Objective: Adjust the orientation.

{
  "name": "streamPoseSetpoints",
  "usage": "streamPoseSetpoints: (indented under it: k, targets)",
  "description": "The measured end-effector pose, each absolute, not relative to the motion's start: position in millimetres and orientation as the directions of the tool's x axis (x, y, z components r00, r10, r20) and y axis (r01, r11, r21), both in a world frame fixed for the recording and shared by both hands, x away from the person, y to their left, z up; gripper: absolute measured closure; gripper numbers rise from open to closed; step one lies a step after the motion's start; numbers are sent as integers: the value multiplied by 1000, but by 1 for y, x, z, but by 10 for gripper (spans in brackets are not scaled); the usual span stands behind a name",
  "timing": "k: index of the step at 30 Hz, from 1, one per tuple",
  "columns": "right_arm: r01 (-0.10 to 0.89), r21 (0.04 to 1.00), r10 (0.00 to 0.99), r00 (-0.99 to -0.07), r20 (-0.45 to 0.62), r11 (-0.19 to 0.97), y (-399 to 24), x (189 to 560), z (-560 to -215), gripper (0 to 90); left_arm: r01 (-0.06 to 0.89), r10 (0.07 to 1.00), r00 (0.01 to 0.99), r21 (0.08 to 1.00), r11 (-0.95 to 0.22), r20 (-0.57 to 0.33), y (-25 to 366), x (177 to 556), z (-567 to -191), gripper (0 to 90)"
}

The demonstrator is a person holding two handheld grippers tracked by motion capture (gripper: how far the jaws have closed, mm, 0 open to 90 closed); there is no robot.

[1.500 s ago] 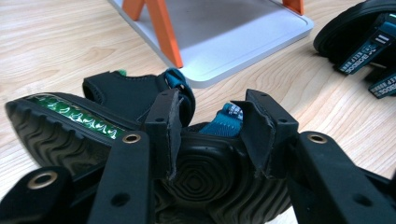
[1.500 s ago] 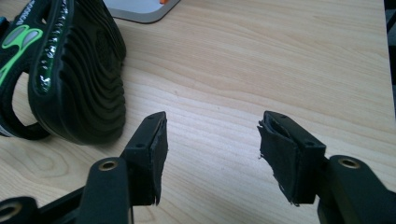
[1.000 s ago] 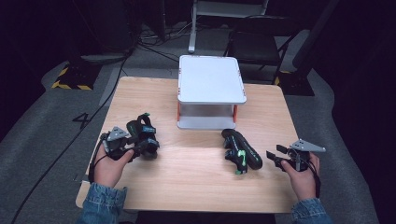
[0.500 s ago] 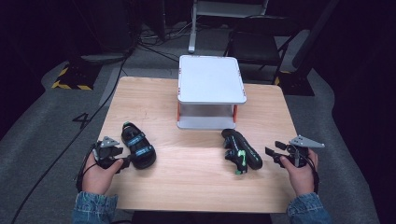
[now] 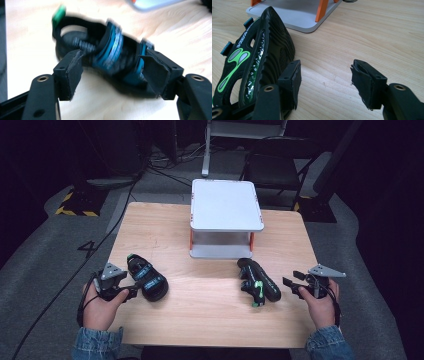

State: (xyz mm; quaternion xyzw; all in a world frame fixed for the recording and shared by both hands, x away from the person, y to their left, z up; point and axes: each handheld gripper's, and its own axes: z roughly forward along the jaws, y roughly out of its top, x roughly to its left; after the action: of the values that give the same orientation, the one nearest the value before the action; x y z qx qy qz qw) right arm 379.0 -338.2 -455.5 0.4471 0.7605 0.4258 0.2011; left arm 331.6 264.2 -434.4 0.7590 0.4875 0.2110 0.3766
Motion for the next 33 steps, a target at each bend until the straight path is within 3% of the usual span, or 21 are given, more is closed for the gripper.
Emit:
streamPoseSetpoints:
  k: [7, 9, 12, 13, 15, 20, 21, 23, 28, 33]
  targets:
    - [514, 822, 852, -518, 71, 244, -340, 371, -458, 415, 550, 874, 486, 770, -323, 19, 248, 357, -448, 299]
    - [517, 821, 856, -511, 72, 240, -342, 366, -460, 415, 558, 879, 477, 778, -287, -18, 247, 366, -455, 321]
    - [524, 817, 862, -503, 69, 241, -347, 360, -461, 414, 596, 888, 459, 754, -277, -37, 248, 376, -463, 495]
    - [526, 817, 865, -497, 69, 237, -350, 357, -462, 414, 612, 883, 465, 743, -271, -60, 248, 378, -464, 604]
    - [531, 817, 873, -482, 73, 225, -354, 353, -462, 415, 621, 887, 449, 751, -223, -108, 245, 381, -461, 697]
    - [536, 821, 889, -451, 80, 198, -366, 344, -462, 415, 630, 882, 453, 748, -212, -132, 229, 388, -452, 711]
    - [538, 821, 892, -444, 82, 192, -368, 341, -462, 414, 596, 864, 462, 792, -136, -199, 214, 391, -447, 710]
    - [539, 819, 894, -440, 79, 193, -370, 339, -463, 415, 576, 831, 498, 811, -103, -247, 195, 394, -444, 710]
    - [547, 817, 901, -425, 83, 183, -374, 332, -464, 414, 592, 754, 587, 792, -152, -294, 141, 402, -452, 707]
    - [551, 813, 903, -423, 78, 187, -374, 329, -465, 413, 574, 722, 641, 787, -225, -261, 104, 406, -466, 680]
